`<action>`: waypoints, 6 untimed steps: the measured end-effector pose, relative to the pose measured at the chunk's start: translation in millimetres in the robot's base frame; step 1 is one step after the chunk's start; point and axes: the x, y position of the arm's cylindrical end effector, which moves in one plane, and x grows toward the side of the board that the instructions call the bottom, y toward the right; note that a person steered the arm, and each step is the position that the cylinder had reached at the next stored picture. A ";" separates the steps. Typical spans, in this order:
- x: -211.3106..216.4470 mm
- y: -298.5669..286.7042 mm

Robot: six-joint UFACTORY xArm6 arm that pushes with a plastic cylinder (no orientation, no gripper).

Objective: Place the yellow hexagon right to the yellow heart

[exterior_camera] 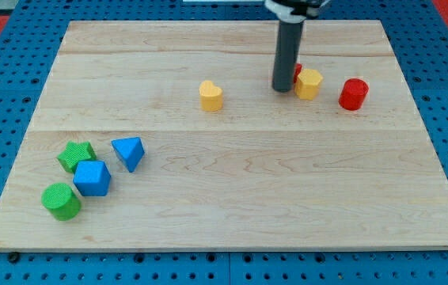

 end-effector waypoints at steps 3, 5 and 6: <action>-49.4 52.4; -18.7 54.7; 31.3 47.4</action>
